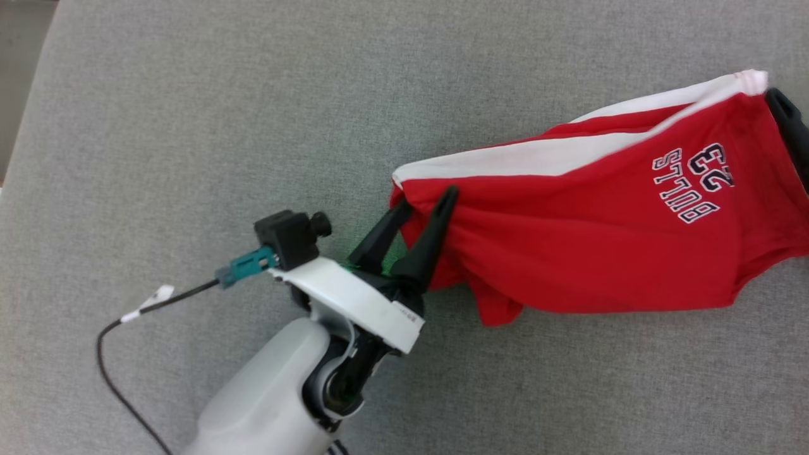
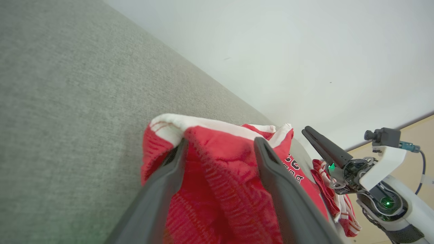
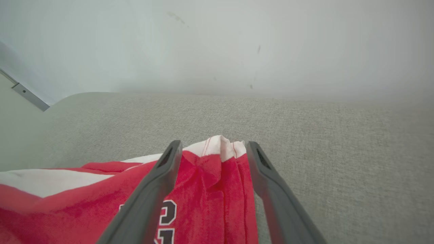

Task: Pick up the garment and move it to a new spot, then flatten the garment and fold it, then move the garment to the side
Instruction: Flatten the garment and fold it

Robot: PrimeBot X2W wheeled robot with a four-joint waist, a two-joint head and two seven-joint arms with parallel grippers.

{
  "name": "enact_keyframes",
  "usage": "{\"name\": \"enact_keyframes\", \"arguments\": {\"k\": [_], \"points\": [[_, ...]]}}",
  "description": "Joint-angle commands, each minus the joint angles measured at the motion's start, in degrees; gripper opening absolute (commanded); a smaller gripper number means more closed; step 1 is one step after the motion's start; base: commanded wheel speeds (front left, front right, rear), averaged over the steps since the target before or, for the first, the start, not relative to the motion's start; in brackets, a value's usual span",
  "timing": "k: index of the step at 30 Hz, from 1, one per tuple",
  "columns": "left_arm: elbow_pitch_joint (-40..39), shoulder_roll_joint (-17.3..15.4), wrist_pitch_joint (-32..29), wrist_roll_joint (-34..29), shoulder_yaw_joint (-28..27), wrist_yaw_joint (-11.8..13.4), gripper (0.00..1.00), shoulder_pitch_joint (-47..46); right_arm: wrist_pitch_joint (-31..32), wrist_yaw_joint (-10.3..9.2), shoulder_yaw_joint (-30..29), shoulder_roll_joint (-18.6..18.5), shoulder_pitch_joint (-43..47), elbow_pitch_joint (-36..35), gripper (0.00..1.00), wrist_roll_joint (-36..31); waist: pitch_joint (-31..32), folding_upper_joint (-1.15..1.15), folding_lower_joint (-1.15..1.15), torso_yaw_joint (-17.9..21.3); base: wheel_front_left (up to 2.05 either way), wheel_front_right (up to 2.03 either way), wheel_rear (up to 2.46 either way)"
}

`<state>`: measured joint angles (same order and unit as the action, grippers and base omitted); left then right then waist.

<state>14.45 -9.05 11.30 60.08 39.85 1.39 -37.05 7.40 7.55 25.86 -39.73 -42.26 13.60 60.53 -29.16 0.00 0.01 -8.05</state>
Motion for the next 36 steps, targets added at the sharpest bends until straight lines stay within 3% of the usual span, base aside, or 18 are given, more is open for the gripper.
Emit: {"name": "enact_keyframes", "arguments": {"k": [1,10,16,26,36], "points": [[1.2,-2.3,0.7,-1.6,0.0,1.4,1.0,2.3,-0.6,-0.16,-0.1,-0.8,1.1,0.3,1.0,0.3,0.4,0.0,-0.01,0.1,0.0,0.0,0.0],[-4.8,-4.6,3.7,-13.3,0.7,4.8,1.0,4.8,2.2,-0.16,-1.2,-3.1,3.7,1.1,1.0,1.0,2.4,0.0,-0.01,0.1,0.0,0.0,0.0],[-12.2,-2.9,3.8,-25.9,-5.2,6.6,1.0,9.4,6.9,-0.16,-1.4,-0.2,2.4,2.2,1.0,-1.5,3.3,0.0,-0.01,-0.4,0.0,0.0,0.0],[-17.0,2.3,3.8,-40.1,-13.3,2.5,1.0,16.2,13.6,-0.16,-3.6,5.7,-0.2,9.5,1.0,-14.8,2.7,0.0,-0.01,-2.2,0.0,0.0,0.0],[-17.3,4.9,3.8,-44.9,-18.6,-2.0,1.0,19.6,20.4,-0.17,-8.1,10.7,1.5,15.8,1.0,-22.6,2.5,0.0,-0.01,-3.8,0.0,0.0,0.0]]}}
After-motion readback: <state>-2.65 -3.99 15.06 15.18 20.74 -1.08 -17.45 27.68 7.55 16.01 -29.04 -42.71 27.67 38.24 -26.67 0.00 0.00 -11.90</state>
